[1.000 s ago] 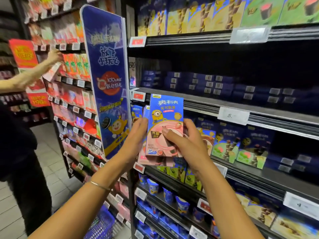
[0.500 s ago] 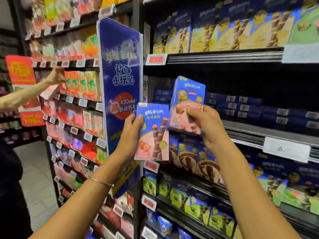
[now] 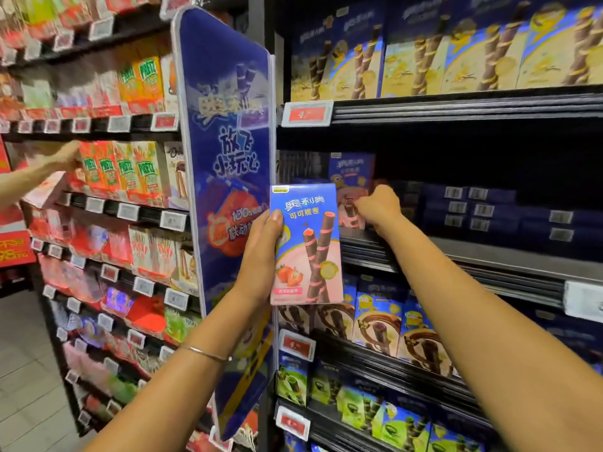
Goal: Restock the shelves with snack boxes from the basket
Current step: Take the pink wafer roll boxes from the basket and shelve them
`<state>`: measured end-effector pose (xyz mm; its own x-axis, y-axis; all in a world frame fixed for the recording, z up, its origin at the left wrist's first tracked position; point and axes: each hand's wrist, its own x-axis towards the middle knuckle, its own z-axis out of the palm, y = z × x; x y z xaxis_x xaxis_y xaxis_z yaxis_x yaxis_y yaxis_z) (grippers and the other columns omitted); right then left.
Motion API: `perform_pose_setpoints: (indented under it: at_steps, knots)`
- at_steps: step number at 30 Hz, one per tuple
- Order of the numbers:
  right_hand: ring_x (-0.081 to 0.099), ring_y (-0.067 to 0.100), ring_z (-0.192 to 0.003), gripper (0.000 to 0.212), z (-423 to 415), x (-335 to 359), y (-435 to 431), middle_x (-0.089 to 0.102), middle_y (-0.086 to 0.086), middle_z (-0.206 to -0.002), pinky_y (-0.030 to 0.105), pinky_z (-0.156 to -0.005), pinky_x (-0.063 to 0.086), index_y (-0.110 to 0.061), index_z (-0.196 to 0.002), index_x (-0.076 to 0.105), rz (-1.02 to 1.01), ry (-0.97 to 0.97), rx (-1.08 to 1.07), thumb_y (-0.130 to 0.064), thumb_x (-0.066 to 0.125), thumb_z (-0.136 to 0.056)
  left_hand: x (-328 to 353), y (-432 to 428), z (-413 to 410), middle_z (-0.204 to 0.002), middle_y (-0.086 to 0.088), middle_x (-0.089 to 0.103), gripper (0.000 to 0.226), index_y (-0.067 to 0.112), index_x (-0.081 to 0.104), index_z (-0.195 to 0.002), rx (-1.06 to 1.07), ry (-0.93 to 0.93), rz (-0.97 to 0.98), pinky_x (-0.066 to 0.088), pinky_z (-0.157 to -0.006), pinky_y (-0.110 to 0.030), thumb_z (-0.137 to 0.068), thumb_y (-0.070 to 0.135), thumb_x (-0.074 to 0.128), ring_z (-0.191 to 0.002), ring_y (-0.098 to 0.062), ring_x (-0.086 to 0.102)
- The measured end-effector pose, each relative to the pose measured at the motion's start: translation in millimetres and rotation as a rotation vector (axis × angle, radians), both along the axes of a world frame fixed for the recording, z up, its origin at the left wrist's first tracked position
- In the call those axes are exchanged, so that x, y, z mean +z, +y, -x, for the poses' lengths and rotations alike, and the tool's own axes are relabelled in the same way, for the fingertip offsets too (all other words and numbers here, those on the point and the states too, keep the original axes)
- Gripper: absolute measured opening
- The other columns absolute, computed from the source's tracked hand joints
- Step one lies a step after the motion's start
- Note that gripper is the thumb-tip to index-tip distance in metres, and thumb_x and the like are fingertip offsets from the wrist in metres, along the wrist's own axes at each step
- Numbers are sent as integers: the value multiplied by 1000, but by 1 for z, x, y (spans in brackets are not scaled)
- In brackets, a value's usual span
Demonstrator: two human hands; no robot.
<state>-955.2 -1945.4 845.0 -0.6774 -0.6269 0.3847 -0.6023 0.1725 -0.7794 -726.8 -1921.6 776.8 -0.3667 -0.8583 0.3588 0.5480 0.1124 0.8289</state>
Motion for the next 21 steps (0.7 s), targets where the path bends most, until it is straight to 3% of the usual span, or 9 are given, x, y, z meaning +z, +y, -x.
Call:
perform_pose_setpoints:
  at_steps: [7, 13, 16, 18, 21]
  knots:
    - [52, 38, -131, 41, -4, 12, -23, 54, 24, -143, 37, -104, 43, 5, -134, 57, -316, 183, 1, -19, 43, -104, 2, -23, 13, -145, -32, 58, 80, -8, 43, -148, -36, 47, 12, 35, -117, -72, -92, 49, 56, -137, -57, 49]
    - [55, 33, -122, 40, -18, 16, -32, 57, 10, -134, 38, -100, 43, -4, -135, 58, -467, 323, 120, -27, 54, -103, -6, -37, 18, -139, -27, 64, 76, -6, 44, -147, -70, 46, 59, 43, -115, -66, -93, 45, 58, -128, -45, 62]
    - [48, 36, -136, 45, -12, 15, -38, 49, 18, -150, 40, -109, 40, -2, -141, 54, -523, 304, 50, -29, 47, -106, -10, -44, 21, -109, -5, 77, 54, 0, 54, -128, -59, 32, 114, 60, -90, -41, -94, 43, 57, -99, -18, 73]
    - [46, 35, -138, 46, -9, 14, -37, 47, 19, -151, 40, -110, 39, -1, -143, 52, -512, 296, 31, -29, 42, -108, -13, -47, 25, -91, 8, 77, 38, 9, 54, -116, -70, 31, 135, 59, -72, -24, -94, 40, 56, -83, -6, 73]
    - [53, 36, -131, 39, -4, 7, -33, 55, 21, -143, 39, -107, 44, 2, -135, 58, -415, 246, 23, -19, 47, -104, -11, -43, 26, -95, 3, 78, 47, 5, 52, -123, -74, 39, 126, 60, -72, -28, -92, 41, 58, -84, -10, 75]
